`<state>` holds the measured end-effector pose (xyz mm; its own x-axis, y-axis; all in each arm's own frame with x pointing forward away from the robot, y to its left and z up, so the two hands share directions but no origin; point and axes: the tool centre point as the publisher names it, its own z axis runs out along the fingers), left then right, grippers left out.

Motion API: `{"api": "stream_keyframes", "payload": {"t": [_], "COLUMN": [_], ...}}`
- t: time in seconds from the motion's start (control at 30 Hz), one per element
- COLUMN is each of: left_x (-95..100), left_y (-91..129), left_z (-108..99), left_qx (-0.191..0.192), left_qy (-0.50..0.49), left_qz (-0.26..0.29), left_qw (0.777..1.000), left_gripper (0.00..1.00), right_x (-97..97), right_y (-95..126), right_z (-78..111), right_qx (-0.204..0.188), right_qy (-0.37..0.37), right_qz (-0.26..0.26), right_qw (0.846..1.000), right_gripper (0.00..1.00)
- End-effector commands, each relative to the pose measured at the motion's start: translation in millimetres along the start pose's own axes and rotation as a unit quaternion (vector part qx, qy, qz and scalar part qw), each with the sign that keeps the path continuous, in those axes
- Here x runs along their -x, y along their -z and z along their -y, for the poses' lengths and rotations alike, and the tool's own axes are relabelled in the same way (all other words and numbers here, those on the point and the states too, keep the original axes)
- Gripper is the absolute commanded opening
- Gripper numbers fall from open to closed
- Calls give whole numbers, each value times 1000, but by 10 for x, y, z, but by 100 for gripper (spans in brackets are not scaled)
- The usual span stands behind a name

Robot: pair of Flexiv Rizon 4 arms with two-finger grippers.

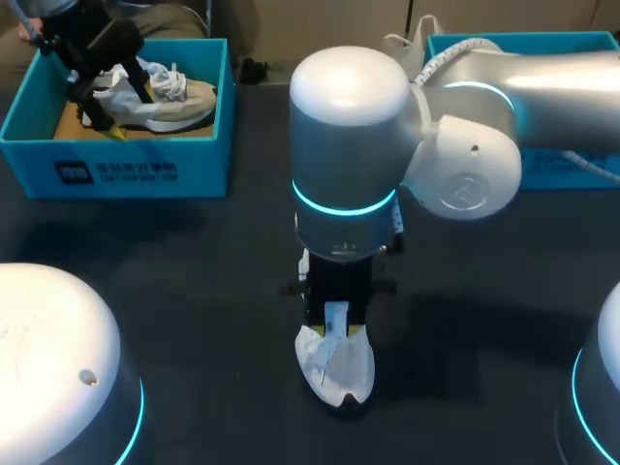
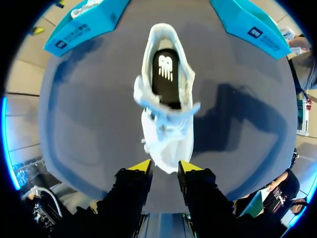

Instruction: Take the shoe out of the shoebox, open the shoe tongue, remove and reinsert the insole, then place the shoe into the shoebox

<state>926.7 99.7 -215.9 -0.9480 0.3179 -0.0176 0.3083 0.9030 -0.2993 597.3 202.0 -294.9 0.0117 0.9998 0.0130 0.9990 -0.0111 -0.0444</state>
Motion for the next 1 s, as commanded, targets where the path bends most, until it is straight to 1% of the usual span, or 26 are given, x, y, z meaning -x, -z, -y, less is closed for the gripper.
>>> {"api": "stream_keyframes", "payload": {"t": [0.03, 0.13, 0.17, 0.33, 0.53, 0.63, 0.73, 0.83, 1.0], "left_x": [-7, -7, -7, -7, -7, -7, -7, -7, -7], "left_y": [4, 4, 4, 4, 4, 4, 4, 4, 4], "left_z": [2, 2, 2, 2, 2, 2, 2, 2, 2], "left_qx": [1, 1, 1, 1, 1, 1, 1, 1, 1], "left_qy": [0, 0, 0, 0, 0, 0, 0, 0, 0], "left_qz": [0, 0, 0, 0, 0, 0, 0, 0, 0], "left_qw": [1000, 1000, 1000, 1000, 1000, 1000, 1000, 1000, 1000], "left_gripper": [100, 100, 100, 100, 100, 100, 100, 100, 100], "right_x": [-54, -19, -5, 66, 85, 75, 57, 0, -81], "right_y": [-77, -119, -134, -243, -379, -288, -173, -74, -21], "right_z": [-206, -321, -360, -558, -763, -765, -719, -670, -639], "right_qx": [-2, 7, 8, 15, 6, 13, 18, 23, 22], "right_qy": [5, 14, 16, 27, 38, 39, 39, 44, 55], "right_qz": [7, 3, 1, -6, -12, -1, 13, 25, 33], "right_qw": [1000, 1000, 1000, 1000, 999, 999, 999, 998, 998], "right_gripper": [27, 22, 19, 18, 15, 14, 11, 11, 12]}}
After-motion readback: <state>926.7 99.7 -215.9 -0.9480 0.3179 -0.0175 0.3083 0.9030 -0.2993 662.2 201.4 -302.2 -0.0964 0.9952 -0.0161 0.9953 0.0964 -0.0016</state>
